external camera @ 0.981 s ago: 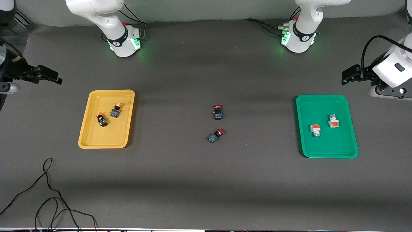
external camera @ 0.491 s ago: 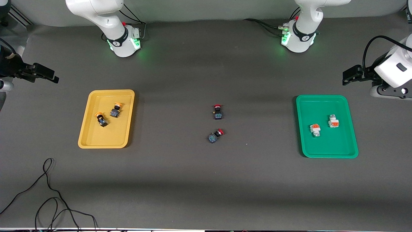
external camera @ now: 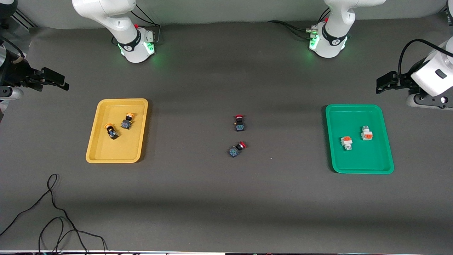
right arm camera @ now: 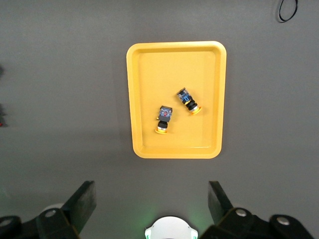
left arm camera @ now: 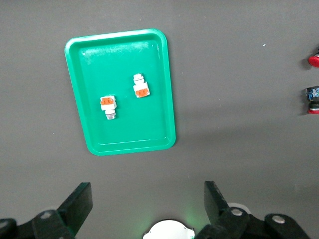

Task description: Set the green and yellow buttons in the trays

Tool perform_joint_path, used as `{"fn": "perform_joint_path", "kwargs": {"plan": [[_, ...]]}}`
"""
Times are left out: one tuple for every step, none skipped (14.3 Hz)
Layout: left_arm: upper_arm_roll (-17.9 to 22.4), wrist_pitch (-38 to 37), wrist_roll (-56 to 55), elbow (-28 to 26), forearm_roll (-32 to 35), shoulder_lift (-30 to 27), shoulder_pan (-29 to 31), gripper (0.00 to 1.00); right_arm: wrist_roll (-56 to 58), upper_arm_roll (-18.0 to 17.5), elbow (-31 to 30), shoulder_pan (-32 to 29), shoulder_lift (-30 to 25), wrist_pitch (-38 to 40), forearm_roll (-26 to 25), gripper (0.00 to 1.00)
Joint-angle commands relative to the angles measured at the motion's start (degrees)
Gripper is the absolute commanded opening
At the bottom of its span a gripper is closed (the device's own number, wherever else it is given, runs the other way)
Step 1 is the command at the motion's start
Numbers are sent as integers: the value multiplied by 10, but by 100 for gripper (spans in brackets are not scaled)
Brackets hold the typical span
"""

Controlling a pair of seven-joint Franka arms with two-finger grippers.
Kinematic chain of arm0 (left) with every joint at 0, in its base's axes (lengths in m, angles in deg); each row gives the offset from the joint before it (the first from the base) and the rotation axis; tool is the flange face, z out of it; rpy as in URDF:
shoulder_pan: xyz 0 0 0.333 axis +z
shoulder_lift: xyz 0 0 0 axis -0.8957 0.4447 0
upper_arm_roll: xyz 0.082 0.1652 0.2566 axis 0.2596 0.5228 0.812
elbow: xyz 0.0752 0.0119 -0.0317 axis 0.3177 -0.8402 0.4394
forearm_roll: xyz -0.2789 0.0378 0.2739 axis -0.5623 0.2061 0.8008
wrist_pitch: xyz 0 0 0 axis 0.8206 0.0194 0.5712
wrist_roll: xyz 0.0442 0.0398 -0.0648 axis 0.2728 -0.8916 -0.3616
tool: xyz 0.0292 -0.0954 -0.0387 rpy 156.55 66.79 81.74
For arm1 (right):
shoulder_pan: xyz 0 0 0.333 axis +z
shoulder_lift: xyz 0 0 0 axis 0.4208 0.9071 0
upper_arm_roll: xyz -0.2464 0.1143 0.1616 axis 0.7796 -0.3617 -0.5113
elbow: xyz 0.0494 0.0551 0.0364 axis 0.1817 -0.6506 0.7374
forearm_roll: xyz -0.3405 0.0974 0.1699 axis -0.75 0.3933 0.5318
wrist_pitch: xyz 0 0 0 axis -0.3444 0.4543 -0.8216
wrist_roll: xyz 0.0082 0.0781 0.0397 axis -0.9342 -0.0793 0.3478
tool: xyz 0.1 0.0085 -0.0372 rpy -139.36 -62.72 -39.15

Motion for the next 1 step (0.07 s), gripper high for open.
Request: {"fn": "perform_joint_path", "kwargs": {"plan": [[-6,-11,-6,7,-4,-4,5,100,14,4,18,3,9,12,-3,100]]}}
